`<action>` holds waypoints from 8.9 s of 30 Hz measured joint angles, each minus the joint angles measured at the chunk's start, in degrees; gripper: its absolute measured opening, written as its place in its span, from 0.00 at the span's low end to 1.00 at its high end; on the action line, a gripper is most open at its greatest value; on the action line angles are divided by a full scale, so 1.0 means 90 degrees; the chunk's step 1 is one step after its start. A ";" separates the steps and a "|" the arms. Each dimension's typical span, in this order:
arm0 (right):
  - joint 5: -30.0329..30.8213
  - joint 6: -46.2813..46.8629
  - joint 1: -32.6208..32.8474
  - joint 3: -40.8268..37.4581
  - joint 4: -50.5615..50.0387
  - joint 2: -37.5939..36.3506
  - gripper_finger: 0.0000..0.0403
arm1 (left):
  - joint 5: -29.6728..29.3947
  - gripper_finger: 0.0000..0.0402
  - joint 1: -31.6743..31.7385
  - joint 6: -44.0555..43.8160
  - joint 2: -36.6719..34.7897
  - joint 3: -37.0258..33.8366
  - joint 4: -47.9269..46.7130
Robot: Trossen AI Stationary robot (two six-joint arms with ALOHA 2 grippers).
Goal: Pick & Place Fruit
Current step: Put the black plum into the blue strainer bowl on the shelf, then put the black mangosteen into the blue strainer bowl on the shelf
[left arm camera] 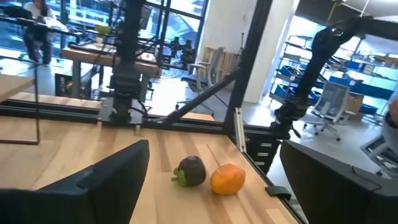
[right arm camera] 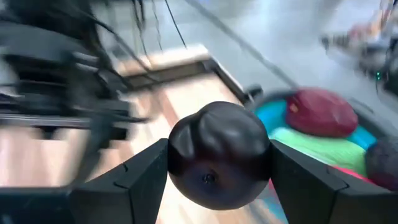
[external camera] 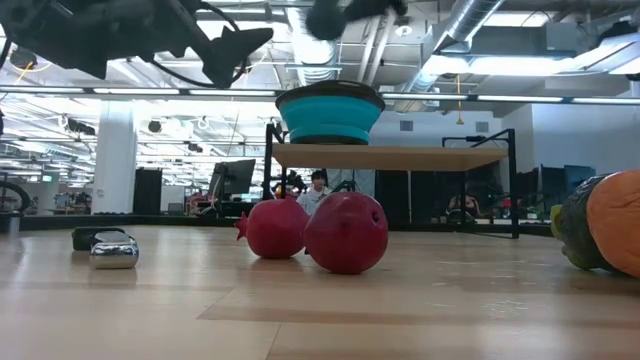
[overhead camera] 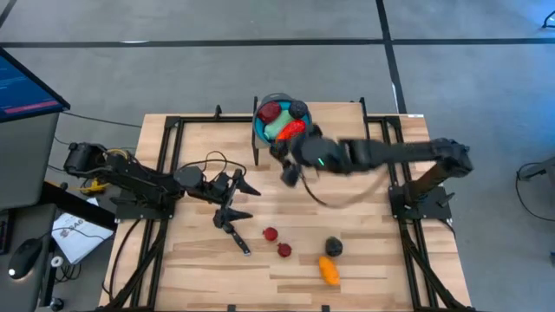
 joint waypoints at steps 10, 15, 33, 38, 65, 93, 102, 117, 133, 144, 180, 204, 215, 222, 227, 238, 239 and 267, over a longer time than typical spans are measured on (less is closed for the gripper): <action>-0.1404 -0.0095 -0.1778 0.2233 -0.1822 0.1771 0.63 | -0.0005 0.85 -0.0207 -0.0012 0.0002 -0.0005 -0.0040; -0.1577 -0.0239 -0.1930 0.2783 -0.2175 0.2199 0.66 | -0.0005 0.85 -0.0302 -0.0019 0.0002 -0.0007 -0.0041; -0.1238 -0.0367 -0.1789 0.2877 -0.2148 0.2017 0.81 | -0.0006 0.85 -0.0300 -0.0024 0.0002 -0.0007 -0.0041; -0.0323 -0.0716 -0.1239 0.2886 -0.2172 0.1572 0.78 | -0.0005 0.85 -0.0300 -0.0017 0.0002 -0.0007 -0.0042; 0.1196 0.5629 0.3034 -0.1245 -0.2788 0.1084 0.76 | -0.0364 0.85 -0.0297 0.0024 0.0007 -0.0007 -0.0036; -0.2357 0.5324 0.4154 -0.1789 -0.3828 0.1084 0.76 | -0.0646 0.85 -0.0284 0.0522 0.0007 -0.0007 -0.0032; -0.2323 0.5687 0.3978 -0.2541 -0.2446 0.1072 0.76 | -0.0692 0.85 -0.0283 0.0503 0.0007 -0.0007 -0.0022; -0.1874 0.5562 0.3178 -0.3386 -0.0862 0.1014 0.76 | -0.0712 0.85 -0.0283 0.0500 0.0010 -0.0007 -0.0027; -0.0644 0.4552 0.2429 -0.3380 -0.0438 0.1077 0.62 | -0.0707 0.85 -0.0285 0.0474 0.0010 -0.0007 -0.0036; 0.1911 0.4283 0.3274 -0.3382 0.1312 0.1082 0.58 | -0.0593 0.85 -0.0185 -0.0774 0.0010 -0.0007 -0.0095; 0.2777 -0.4642 0.2284 -0.3178 0.6608 0.1113 0.58 | -0.1088 0.94 -0.0081 -0.1997 0.1543 0.1327 0.0381; 0.2607 -0.2597 0.2327 -0.3185 0.5087 0.1108 0.82 | -0.0590 0.66 -0.0085 -0.0795 0.1729 0.1486 0.0309; 0.3005 0.0442 0.2812 -0.3185 0.3268 0.1108 0.86 | -0.0798 0.64 -0.0081 0.0235 0.0994 0.1486 -0.0560; 0.3032 0.3719 0.3297 -0.3189 0.1863 0.1089 0.78 | -0.1066 0.64 -0.0081 0.1534 0.0362 0.1484 -0.1453; 0.3838 0.6552 0.3772 -0.3428 0.1908 0.1542 0.75 | -0.1069 0.65 -0.0137 0.2169 0.0262 0.1484 -0.1882; 0.4961 0.7138 0.4100 -0.3107 0.3353 0.2331 0.75 | -0.1061 0.65 -0.0842 0.2692 0.0713 0.1481 -0.1994; 0.4946 0.6946 0.4073 -0.3081 0.3323 0.2265 0.75 | -0.1062 0.65 -0.0887 0.2701 0.0778 0.1481 -0.1989; 0.0041 0.1098 0.2562 -0.2933 0.4292 0.0024 0.75 | -0.1112 0.66 -0.0965 0.3002 0.1200 0.1481 -0.1974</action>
